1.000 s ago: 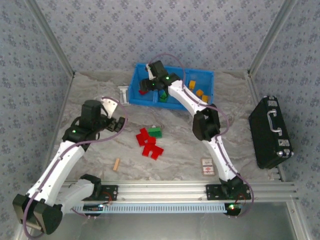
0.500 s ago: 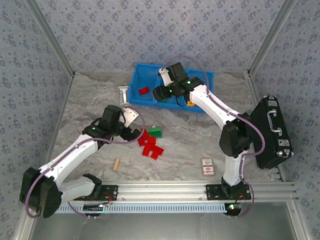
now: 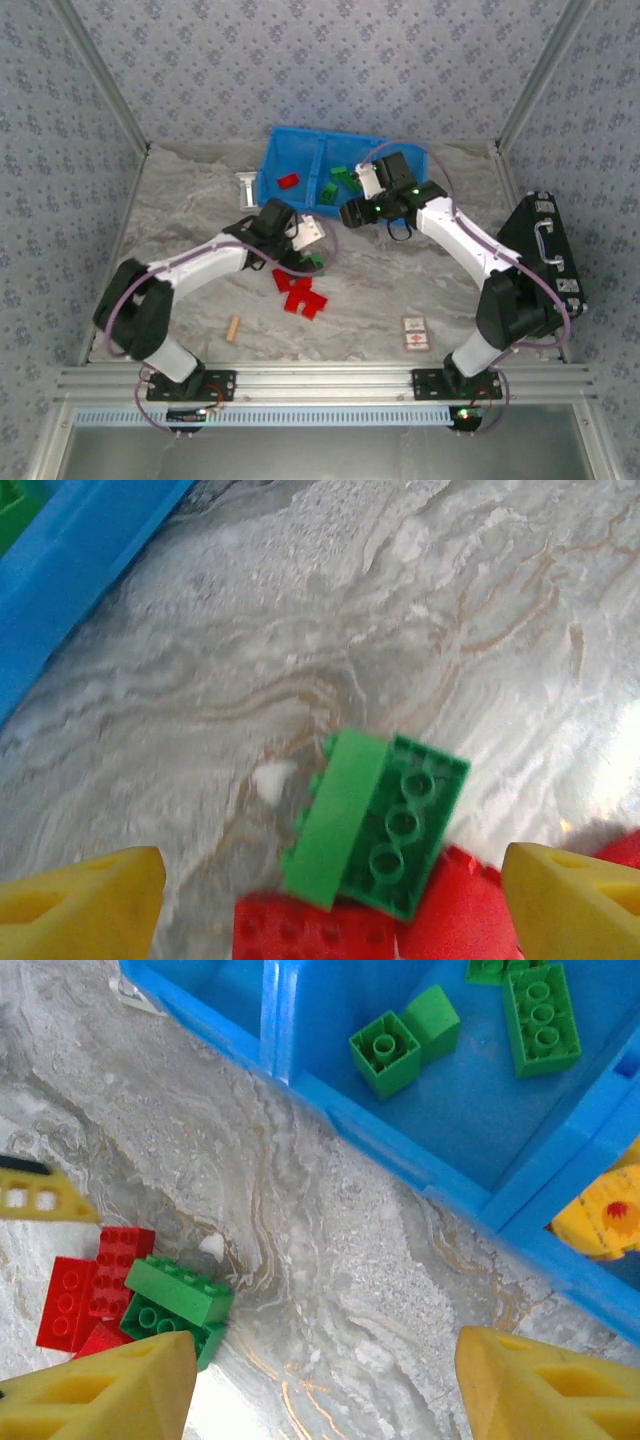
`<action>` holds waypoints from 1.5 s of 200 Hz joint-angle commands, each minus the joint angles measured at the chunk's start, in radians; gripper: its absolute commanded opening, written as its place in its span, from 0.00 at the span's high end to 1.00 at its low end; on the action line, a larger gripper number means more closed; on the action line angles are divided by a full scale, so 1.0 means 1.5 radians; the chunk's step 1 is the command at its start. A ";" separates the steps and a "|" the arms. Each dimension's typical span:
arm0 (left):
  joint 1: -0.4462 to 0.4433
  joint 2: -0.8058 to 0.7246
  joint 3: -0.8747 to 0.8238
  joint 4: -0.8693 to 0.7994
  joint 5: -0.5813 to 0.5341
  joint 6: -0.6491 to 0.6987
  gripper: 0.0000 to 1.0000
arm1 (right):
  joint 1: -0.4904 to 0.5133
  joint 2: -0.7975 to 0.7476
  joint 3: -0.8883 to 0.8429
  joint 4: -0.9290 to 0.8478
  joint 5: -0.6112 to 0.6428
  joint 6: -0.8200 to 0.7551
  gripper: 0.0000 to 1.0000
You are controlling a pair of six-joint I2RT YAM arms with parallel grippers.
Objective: Sort the legos into containers by color
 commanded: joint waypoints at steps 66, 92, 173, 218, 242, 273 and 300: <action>-0.007 0.150 0.139 -0.050 0.048 0.048 0.25 | -0.033 -0.068 -0.062 0.023 -0.048 0.004 0.30; -0.010 0.168 0.156 -0.075 0.056 0.057 0.26 | -0.049 -0.075 -0.077 0.023 -0.048 0.007 0.30; -0.008 0.158 0.121 -0.096 0.051 0.060 0.25 | -0.077 -0.070 -0.082 0.027 -0.049 0.020 0.30; 0.000 0.168 0.114 -0.093 0.040 0.056 0.28 | -0.079 -0.071 -0.080 0.017 -0.039 0.021 0.30; 0.005 0.174 0.123 -0.101 0.047 0.055 0.35 | -0.082 -0.072 -0.081 0.015 -0.035 0.021 0.30; 0.014 0.187 0.135 -0.121 0.057 0.048 0.46 | -0.084 -0.071 -0.082 0.014 -0.033 0.021 0.30; 0.015 0.191 0.139 -0.126 0.060 0.045 0.47 | -0.087 -0.071 -0.082 0.012 -0.033 0.019 0.30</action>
